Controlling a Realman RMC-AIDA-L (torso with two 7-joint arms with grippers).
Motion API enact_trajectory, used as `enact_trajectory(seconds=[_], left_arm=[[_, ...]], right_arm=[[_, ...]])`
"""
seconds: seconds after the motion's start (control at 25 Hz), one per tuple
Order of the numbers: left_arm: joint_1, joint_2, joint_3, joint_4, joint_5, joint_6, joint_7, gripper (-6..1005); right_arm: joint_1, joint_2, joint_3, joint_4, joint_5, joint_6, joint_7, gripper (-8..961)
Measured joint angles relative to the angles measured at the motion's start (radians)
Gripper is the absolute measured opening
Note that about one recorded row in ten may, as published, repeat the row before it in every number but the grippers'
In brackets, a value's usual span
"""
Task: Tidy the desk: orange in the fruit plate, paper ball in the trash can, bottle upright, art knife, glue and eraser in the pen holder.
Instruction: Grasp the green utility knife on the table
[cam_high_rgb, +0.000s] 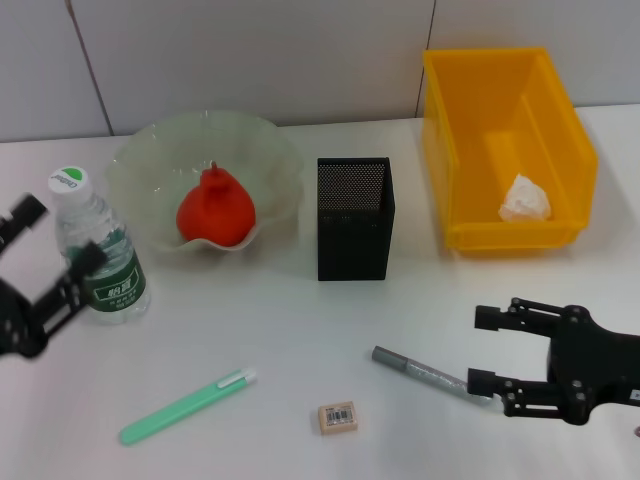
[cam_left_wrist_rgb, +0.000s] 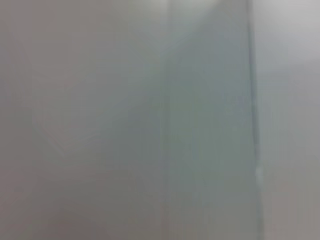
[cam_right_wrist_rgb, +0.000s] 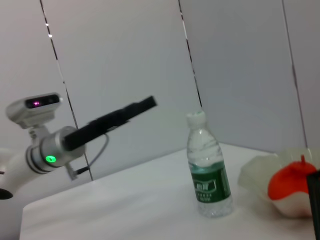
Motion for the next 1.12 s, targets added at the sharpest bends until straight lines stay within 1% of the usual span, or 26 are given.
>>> enact_trajectory(seconds=[0.08,0.12,0.16,0.2,0.24,0.28,0.32,0.36,0.4,0.44,0.48,0.52,0.56,0.6,0.68,0.72,0.8,0.84,0.92,0.96,1.04,1.08,1.12], left_arm=[[0.015,0.0,0.055,0.008,0.001,0.04,-0.009,788],[0.02,0.0,0.09,0.021,0.002,0.053,-0.024,788],[0.029,0.001,0.177,0.092,0.004,0.046,-0.098,788],[0.029,0.001,0.177,0.092,0.004,0.046,-0.098,787],[0.034,0.0,0.234,0.155,0.008,0.028,-0.152,787],[0.05,-0.002,0.33,0.293,0.023,-0.018,-0.261,786],[0.056,-0.002,0.354,0.338,0.026,-0.035,-0.293,786],[0.072,-0.003,0.394,0.414,0.029,-0.069,-0.348,785],[0.072,-0.003,0.394,0.414,0.029,-0.069,-0.348,785],[0.089,-0.003,0.428,0.49,0.029,-0.109,-0.405,784],[0.128,-0.003,0.477,0.609,0.038,-0.201,-0.487,784],[0.128,-0.003,0.477,0.609,0.038,-0.201,-0.487,783],[0.159,-0.002,0.512,0.7,0.062,-0.29,-0.549,783],[0.18,-0.001,0.539,0.77,0.092,-0.35,-0.6,781],[0.18,-0.001,0.539,0.77,0.092,-0.35,-0.6,778],[0.221,0.001,0.598,0.984,0.264,-0.48,-0.811,776],[0.216,0.001,0.611,1.115,0.454,-0.502,-1.034,772],[0.208,0.001,0.617,1.153,0.514,-0.501,-1.112,770],[0.208,0.001,0.617,1.153,0.514,-0.501,-1.112,767],[0.165,0.0,0.661,1.292,0.768,-0.48,-1.401,765],[0.148,0.0,0.676,1.328,0.844,-0.464,-1.475,766],[0.11,-0.001,0.697,1.363,0.933,-0.413,-1.554,766],[0.11,-0.001,0.697,1.363,0.933,-0.413,-1.554,766]], right_arm=[[-0.008,-0.014,0.001,0.001,-0.006,-0.008,0.022,778],[-0.008,-0.014,0.001,0.001,-0.006,-0.008,0.022,778],[-0.011,-0.019,0.002,0.002,-0.007,-0.008,0.029,778],[-0.014,-0.023,0.002,0.003,-0.007,-0.008,0.037,778],[-0.015,-0.027,0.002,0.003,-0.008,-0.008,0.044,777],[-0.017,-0.034,0.003,0.004,-0.01,-0.01,0.055,777],[-0.017,-0.037,0.003,0.004,-0.012,-0.01,0.061,777],[-0.017,-0.038,0.003,0.005,-0.018,-0.011,0.065,777],[-0.017,-0.038,0.003,0.005,-0.018,-0.011,0.065,777],[-0.017,-0.039,0.003,0.006,-0.025,-0.011,0.067,777],[-0.018,-0.04,0.004,0.007,-0.045,-0.013,0.07,777],[-0.018,-0.04,0.004,0.007,-0.045,-0.013,0.07,777],[-0.018,-0.04,0.004,0.007,-0.056,-0.013,0.071,778],[-0.019,-0.041,0.005,0.008,-0.061,-0.013,0.071,778],[-0.023,-0.041,0.005,0.01,-0.065,-0.011,0.069,778],[-0.023,-0.041,0.005,0.01,-0.065,-0.011,0.069,779],[-0.023,-0.041,0.005,0.012,-0.065,-0.008,0.067,779],[-0.023,-0.041,0.005,0.013,-0.065,-0.008,0.067,779],[-0.022,-0.041,0.005,0.019,-0.065,-0.01,0.065,779],[-0.023,-0.038,0.005,0.031,-0.066,-0.011,0.065,778],[-0.024,-0.036,0.005,0.037,-0.066,-0.011,0.065,778],[-0.026,-0.033,0.005,0.043,-0.066,-0.011,0.064,778],[-0.026,-0.033,0.005,0.043,-0.066,-0.011,0.064,778]])
